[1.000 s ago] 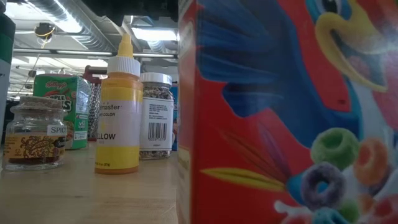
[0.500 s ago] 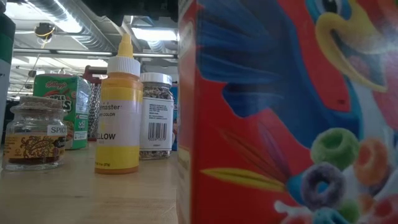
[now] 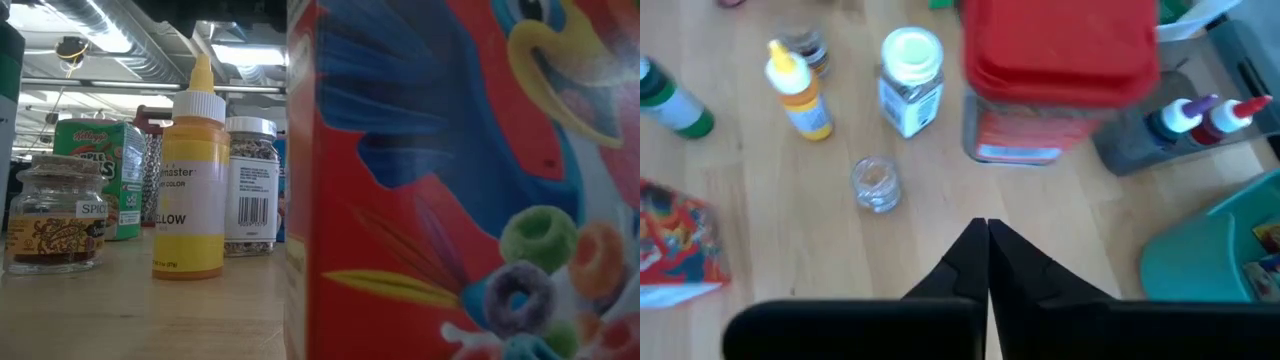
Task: Pick & Place Kitchen Items
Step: Put the red spice can into the left white bin
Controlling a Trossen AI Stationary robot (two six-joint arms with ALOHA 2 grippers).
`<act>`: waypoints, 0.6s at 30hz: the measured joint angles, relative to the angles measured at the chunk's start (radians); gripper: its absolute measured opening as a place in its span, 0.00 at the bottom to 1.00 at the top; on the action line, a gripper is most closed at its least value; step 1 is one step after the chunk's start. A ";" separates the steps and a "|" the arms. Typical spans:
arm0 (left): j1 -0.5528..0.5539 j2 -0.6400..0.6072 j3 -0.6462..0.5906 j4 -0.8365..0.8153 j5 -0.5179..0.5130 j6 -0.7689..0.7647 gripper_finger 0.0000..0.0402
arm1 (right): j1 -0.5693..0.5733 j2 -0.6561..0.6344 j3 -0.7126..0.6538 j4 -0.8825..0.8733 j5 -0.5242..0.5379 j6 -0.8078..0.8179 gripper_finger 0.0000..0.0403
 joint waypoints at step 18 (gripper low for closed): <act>0.107 -0.282 0.000 -0.438 0.038 0.024 0.46 | -0.001 0.000 0.000 -0.006 0.026 0.051 0.05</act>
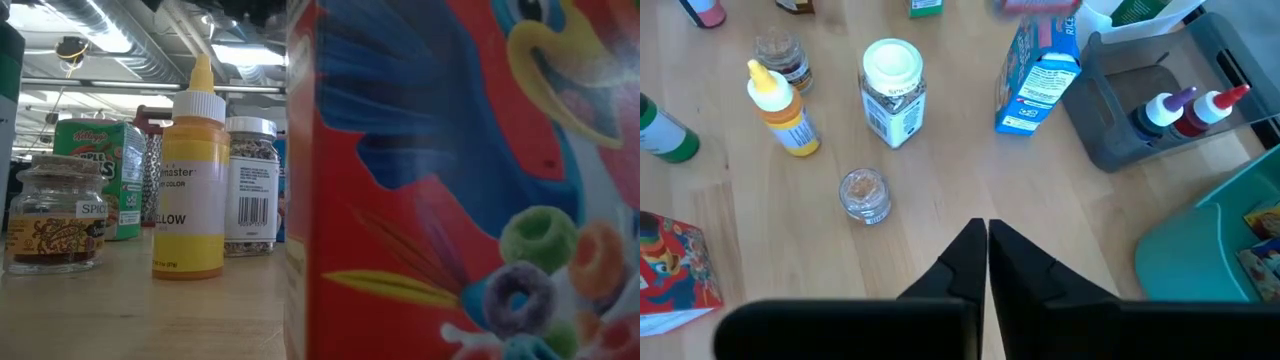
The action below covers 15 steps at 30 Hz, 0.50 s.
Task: Pick & Place Kitchen Items
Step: Put the red spice can into the left white bin
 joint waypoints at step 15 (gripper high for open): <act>0.231 -0.312 -0.194 -0.136 -0.303 0.030 0.46 | 0.001 0.000 0.000 -0.002 -0.001 0.003 0.05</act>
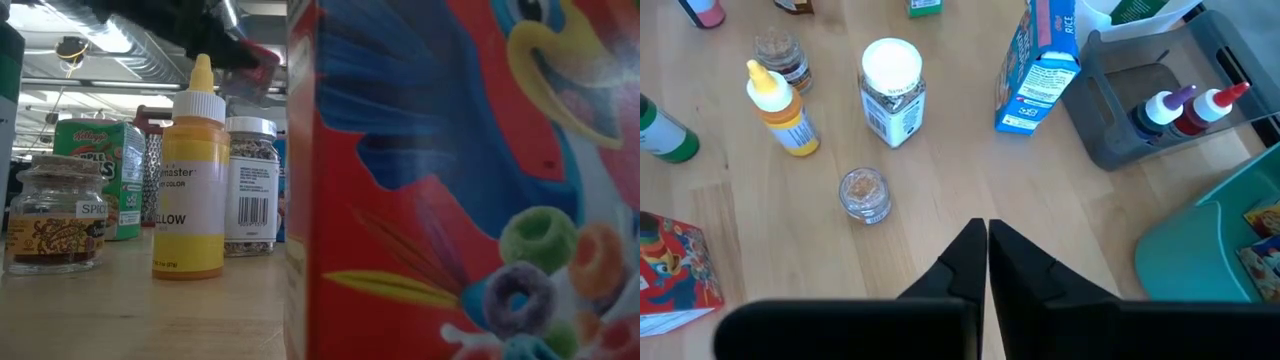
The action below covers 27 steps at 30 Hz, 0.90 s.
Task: Pick & Place Kitchen Items
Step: Put the red spice can into the left white bin
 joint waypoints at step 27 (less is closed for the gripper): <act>0.191 0.100 -0.333 0.519 -0.350 -0.319 0.46 | 0.000 0.000 0.000 0.000 0.057 -0.007 0.05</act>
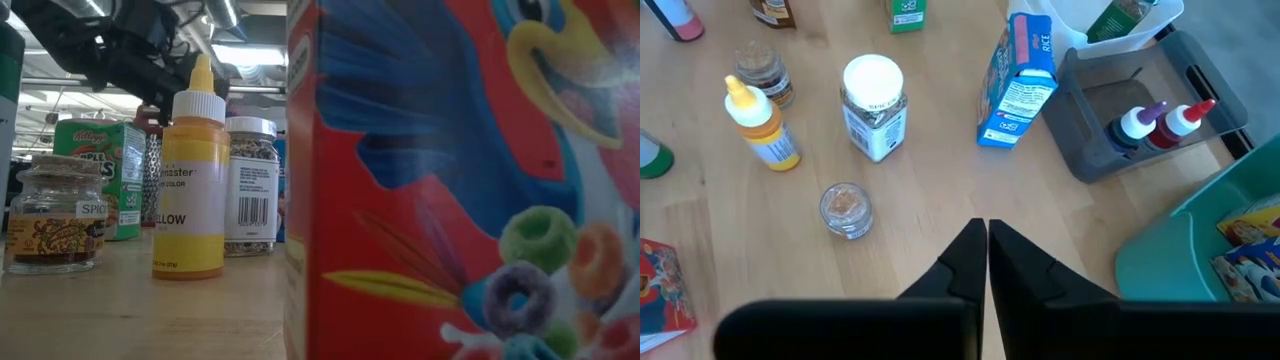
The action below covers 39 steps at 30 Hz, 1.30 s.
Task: Pick & Place Kitchen Items
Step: Put the red spice can into the left white bin
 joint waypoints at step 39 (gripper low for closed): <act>0.075 0.154 0.000 -0.021 0.372 0.094 0.46 | 0.000 0.000 0.000 0.000 -0.004 -0.003 0.05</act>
